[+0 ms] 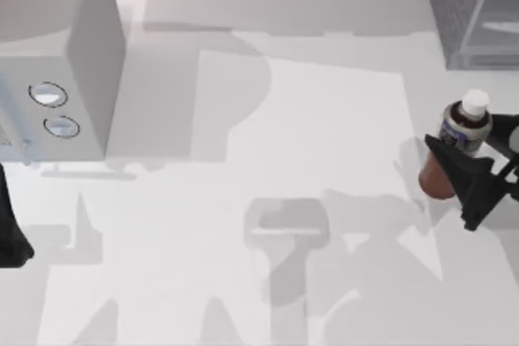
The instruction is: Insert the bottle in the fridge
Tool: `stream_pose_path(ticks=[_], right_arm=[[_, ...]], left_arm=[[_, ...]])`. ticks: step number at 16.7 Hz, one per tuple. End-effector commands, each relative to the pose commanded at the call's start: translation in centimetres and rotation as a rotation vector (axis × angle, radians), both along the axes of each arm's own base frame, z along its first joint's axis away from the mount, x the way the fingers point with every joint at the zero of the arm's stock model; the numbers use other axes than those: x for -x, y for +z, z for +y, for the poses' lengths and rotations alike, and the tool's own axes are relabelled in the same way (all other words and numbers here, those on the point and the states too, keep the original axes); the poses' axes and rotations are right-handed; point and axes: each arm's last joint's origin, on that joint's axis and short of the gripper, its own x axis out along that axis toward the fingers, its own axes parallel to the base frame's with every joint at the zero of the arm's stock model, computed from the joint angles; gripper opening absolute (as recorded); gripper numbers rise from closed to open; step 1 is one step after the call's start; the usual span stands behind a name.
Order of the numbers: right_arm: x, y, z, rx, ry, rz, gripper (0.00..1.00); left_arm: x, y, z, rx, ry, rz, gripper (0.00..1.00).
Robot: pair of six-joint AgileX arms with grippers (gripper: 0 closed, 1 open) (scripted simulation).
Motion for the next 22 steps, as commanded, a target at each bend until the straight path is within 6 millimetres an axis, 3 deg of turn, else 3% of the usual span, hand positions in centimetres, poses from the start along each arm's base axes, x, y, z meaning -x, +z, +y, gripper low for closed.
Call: stream_pose_path(ticks=[7,11,22], right_arm=[[0.8,1.7,-0.4,-0.001,-0.071,-0.007,0.01],[2.3,3.7,-0.8,0.002,-0.151,-0.023,0.01],[6.8,6.6,-2.1,-0.002,-0.372,-0.059,0.01]], left_arm=[[0.0,0.0,0.0,0.000,0.000,0.000,1.00],[0.0,0.0,0.0,0.000,0.000,0.000,1.00],[0.0,0.0,0.0,0.000,0.000,0.000,1.00]])
